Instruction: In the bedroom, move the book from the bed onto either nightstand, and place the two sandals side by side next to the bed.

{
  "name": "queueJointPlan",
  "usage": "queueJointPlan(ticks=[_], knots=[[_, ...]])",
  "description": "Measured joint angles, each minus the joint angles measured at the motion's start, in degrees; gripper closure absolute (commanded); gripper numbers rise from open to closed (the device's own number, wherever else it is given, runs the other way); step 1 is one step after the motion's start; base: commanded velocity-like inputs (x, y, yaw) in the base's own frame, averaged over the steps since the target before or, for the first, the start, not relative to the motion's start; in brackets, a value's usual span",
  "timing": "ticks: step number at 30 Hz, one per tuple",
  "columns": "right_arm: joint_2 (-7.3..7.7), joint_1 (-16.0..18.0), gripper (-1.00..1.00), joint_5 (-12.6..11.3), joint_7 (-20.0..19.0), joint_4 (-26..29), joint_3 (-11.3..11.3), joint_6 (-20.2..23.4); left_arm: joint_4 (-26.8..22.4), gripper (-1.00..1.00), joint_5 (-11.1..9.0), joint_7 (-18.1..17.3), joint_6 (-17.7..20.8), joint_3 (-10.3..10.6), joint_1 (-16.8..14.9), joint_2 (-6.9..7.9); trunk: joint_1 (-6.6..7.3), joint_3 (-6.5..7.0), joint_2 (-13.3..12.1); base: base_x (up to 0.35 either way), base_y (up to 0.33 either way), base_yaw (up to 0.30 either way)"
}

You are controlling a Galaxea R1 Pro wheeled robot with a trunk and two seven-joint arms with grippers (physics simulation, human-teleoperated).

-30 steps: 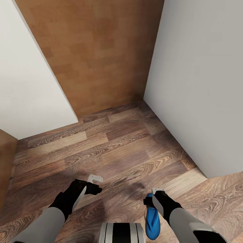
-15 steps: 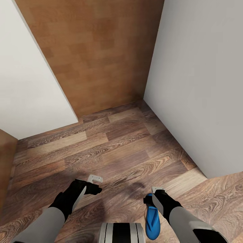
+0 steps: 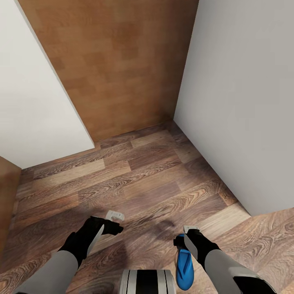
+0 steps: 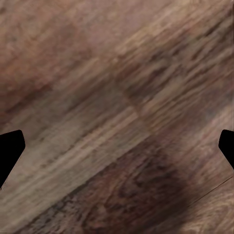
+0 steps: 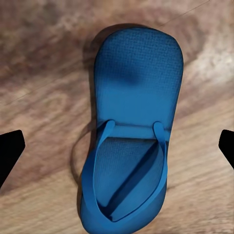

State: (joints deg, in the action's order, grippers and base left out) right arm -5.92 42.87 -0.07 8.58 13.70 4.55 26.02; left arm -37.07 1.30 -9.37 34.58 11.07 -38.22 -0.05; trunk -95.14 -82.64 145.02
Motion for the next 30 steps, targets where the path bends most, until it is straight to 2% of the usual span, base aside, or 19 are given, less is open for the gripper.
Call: queueJointPlan(ticks=[5,11,16,21,22,27,30], knots=[[0.0,0.01,-1.0,0.0,0.0,-0.01,0.0,0.01,-1.96,-1.0,-0.03,-0.11,0.3,-0.04,0.06,0.07,0.0,0.0,0.0,0.0,0.0,0.0],[0.03,0.01,-1.0,0.0,0.0,-0.05,0.04,-0.03,-7.01,-1.0,-0.05,-0.88,1.81,-0.17,0.2,0.11,0.0,0.0,0.0,0.0,0.0,0.0],[0.21,0.02,-1.0,-0.02,0.0,-0.05,0.1,-0.04,-10.63,-1.0,-0.04,-1.22,5.47,-0.26,0.24,0.12,0.0,0.0,0.0,0.0,0.0,0.0],[0.42,0.02,-1.0,-0.03,0.0,0.02,0.15,0.0,-16.22,-1.0,-0.01,-1.36,11.51,-0.17,0.26,0.12,0.0,0.0,0.0,0.0,0.0,0.0],[0.42,0.02,-1.0,-0.03,0.0,0.02,0.15,0.0,-16.26,-1.0,0.01,-1.36,11.56,-0.17,0.27,0.12,0.0,0.0,0.0,0.0,0.0,0.0],[0.49,0.02,-1.0,-0.06,0.0,-0.07,0.16,-0.01,-23.48,-1.0,-0.03,-1.47,18.83,-0.07,0.27,0.12,0.0,0.0,0.0,0.0,0.0,0.0],[0.5,0.02,-1.0,-0.07,0.0,-0.12,0.17,-0.03,-26.3,-1.0,-0.03,-1.5,20.93,-0.07,0.27,0.12,0.0,0.0,0.0,0.0,0.0,0.0]])
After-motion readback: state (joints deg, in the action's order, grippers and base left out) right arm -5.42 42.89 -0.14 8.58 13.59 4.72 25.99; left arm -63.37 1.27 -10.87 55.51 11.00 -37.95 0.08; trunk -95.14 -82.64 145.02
